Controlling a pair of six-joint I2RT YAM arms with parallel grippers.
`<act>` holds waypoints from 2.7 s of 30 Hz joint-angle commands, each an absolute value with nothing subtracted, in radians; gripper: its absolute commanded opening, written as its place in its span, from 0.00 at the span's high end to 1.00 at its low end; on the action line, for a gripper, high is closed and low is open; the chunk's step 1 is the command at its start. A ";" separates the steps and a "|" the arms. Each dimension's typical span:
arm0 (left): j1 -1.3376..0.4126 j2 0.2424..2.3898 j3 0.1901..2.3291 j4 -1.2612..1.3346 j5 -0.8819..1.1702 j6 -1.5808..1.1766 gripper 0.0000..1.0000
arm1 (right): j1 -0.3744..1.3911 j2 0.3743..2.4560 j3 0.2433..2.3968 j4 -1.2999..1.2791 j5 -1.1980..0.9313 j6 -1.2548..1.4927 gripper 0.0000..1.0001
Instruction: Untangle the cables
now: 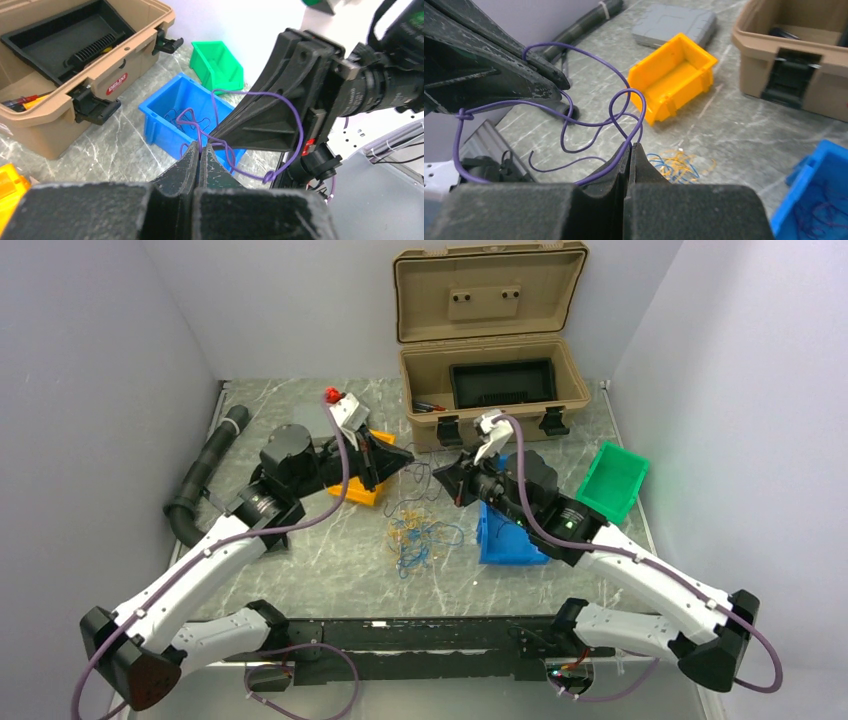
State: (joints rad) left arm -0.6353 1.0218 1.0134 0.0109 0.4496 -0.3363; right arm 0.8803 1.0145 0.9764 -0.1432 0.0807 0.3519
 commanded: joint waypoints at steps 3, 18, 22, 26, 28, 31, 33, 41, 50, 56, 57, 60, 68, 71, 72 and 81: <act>-0.678 1.151 1.069 0.127 0.497 -0.362 1.00 | 0.858 0.944 1.001 -0.353 0.348 0.386 1.00; -0.831 1.637 1.394 0.203 0.501 -0.392 1.00 | 0.481 0.867 0.982 -0.706 0.414 0.487 1.00; -0.835 1.725 1.451 0.198 0.488 -0.399 1.00 | 0.451 0.889 0.960 -0.705 0.428 0.500 1.00; -0.835 1.807 1.500 0.183 0.478 -0.402 1.00 | 0.430 0.916 0.914 -0.648 0.398 0.497 1.00; -0.835 1.848 1.524 0.176 0.473 -0.406 1.00 | 0.427 0.941 0.898 -0.625 0.387 0.497 1.00; -0.836 1.913 1.560 0.173 0.471 -0.423 1.00 | 0.421 0.986 0.884 -0.606 0.395 0.508 1.00; -0.840 1.959 1.601 0.163 0.476 -0.433 1.00 | 0.414 1.002 0.876 -0.600 0.406 0.512 1.00; -0.886 2.051 1.745 0.116 0.458 -0.439 1.00 | 0.384 1.022 0.856 -0.580 0.405 0.517 1.00; -0.886 2.030 1.784 -0.199 0.238 -0.342 0.50 | 0.380 0.996 0.814 -0.549 0.353 0.519 0.37; -0.886 1.927 1.765 -0.341 0.135 -0.300 0.04 | 0.380 0.965 0.841 -0.578 0.351 0.519 0.27; -0.885 1.904 1.754 -0.347 0.132 -0.294 0.01 | 0.381 0.960 0.847 -0.583 0.349 0.517 0.26; -0.886 1.835 1.731 -0.376 0.119 -0.284 0.01 | 0.381 0.944 0.862 -0.597 0.340 0.514 0.23; -0.885 1.645 1.632 -0.505 0.041 -0.235 0.01 | 0.384 0.902 0.870 -0.585 0.175 0.414 0.07; -0.883 1.550 1.541 -0.569 -0.052 -0.224 0.01 | 0.396 0.908 0.887 -0.601 0.095 0.378 0.05; -0.879 1.511 1.496 -0.591 -0.083 -0.227 0.01 | 0.400 0.908 0.889 -0.596 0.068 0.368 0.05; -0.820 1.339 1.147 -0.580 -0.062 -0.311 0.01 | 0.573 0.961 0.840 -0.424 -0.124 0.426 0.12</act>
